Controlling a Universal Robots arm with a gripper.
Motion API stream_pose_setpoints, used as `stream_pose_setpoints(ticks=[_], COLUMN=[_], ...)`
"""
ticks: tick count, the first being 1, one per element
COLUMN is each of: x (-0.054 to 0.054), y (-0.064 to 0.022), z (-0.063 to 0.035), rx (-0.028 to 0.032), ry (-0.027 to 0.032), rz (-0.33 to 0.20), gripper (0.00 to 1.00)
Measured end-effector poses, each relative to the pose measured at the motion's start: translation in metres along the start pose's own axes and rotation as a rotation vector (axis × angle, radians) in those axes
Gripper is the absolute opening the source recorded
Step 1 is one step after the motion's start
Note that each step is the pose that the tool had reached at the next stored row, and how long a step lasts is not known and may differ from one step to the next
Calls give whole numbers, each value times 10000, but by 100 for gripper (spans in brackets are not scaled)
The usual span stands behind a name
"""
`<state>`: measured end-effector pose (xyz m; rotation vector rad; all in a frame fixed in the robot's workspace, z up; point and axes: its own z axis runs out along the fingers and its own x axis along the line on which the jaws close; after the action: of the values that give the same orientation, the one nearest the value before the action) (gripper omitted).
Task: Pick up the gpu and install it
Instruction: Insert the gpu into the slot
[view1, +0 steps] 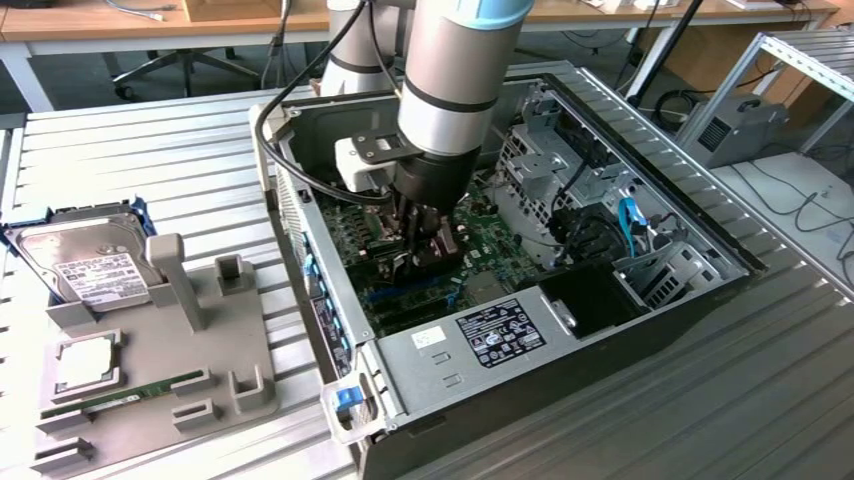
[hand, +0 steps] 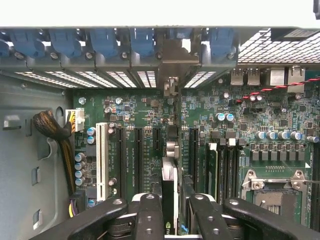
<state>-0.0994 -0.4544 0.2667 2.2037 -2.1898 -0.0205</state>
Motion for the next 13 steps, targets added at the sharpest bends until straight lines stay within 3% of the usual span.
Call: stream_pose_setpoints(ticks=[13], x=[-28], y=[-3], z=[8], rx=[1], ry=[21], rz=[1], gripper=[26])
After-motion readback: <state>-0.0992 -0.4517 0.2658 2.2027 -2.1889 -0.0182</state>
